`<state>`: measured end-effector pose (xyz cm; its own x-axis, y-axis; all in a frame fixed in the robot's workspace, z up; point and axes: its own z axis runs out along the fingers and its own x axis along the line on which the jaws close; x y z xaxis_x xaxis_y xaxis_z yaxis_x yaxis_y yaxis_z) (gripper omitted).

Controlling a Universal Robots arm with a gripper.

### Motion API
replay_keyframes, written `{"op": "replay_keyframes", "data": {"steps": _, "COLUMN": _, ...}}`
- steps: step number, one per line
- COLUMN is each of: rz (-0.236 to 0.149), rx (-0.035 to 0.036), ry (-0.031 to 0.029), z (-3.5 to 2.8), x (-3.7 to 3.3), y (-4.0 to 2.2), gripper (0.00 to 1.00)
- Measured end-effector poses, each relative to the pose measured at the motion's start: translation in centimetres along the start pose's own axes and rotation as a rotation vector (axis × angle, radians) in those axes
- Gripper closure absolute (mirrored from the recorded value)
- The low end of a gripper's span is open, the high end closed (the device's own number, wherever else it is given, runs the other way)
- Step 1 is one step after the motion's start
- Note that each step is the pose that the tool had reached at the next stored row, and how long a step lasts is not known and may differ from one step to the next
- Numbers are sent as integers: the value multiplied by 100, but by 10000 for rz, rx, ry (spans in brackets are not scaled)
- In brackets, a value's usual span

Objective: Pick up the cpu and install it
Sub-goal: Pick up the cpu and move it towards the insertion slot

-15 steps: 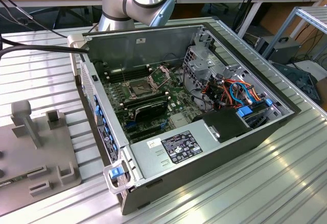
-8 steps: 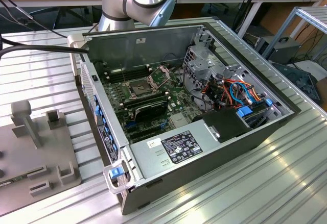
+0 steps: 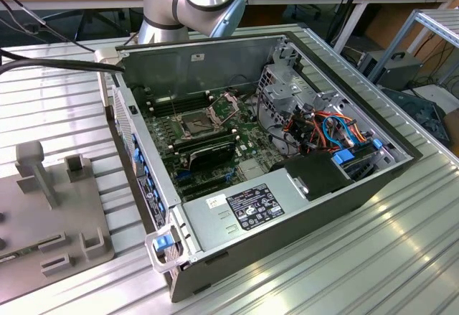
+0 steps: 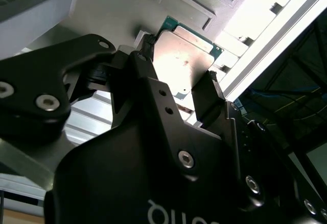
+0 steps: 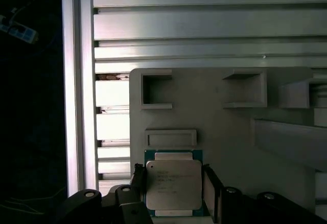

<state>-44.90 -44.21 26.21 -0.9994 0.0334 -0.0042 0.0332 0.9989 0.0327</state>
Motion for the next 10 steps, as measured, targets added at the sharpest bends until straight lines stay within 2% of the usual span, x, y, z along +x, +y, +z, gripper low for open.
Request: {"op": "replay_keyframes", "data": {"steps": 10, "rz": 0, "rx": -1, "ry": -1, "z": -94, "x": 0, "y": 3, "gripper": 45}}
